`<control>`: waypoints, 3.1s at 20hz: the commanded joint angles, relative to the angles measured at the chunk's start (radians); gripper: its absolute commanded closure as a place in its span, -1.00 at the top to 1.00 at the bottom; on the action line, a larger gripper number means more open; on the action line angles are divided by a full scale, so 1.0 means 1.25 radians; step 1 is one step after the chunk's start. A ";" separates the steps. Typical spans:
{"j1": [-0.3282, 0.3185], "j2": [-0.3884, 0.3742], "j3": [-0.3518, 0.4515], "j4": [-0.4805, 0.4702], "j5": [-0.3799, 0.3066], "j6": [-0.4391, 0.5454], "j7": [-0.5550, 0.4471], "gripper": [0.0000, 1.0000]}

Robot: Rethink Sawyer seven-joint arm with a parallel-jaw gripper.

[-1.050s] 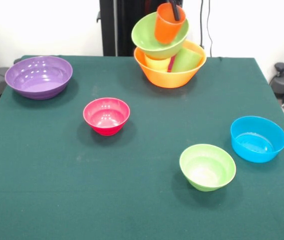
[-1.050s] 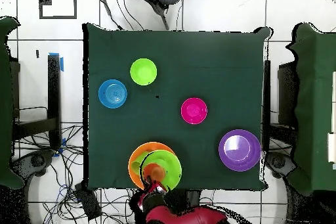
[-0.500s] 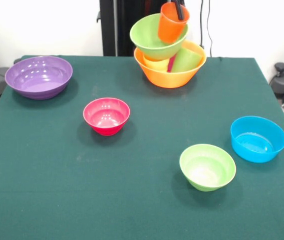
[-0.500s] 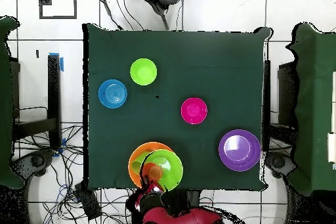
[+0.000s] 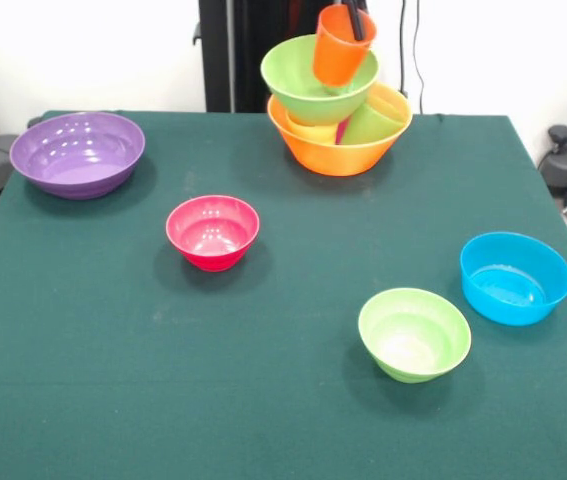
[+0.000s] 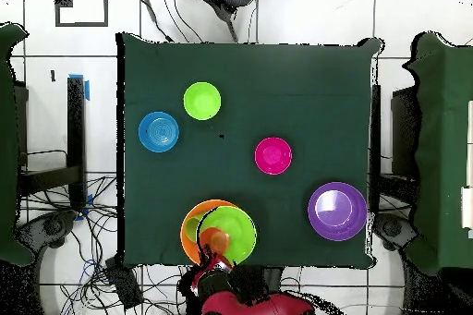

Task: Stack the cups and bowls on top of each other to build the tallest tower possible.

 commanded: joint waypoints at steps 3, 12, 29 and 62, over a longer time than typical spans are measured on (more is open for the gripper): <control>0.019 0.020 0.002 -0.101 -0.048 0.002 0.109 1.00; 0.029 0.018 -0.005 -0.106 -0.049 0.004 0.110 1.00; 0.039 -0.014 -0.024 -0.103 -0.032 0.030 0.113 1.00; -0.548 -0.355 0.763 -0.015 0.304 0.409 -0.006 1.00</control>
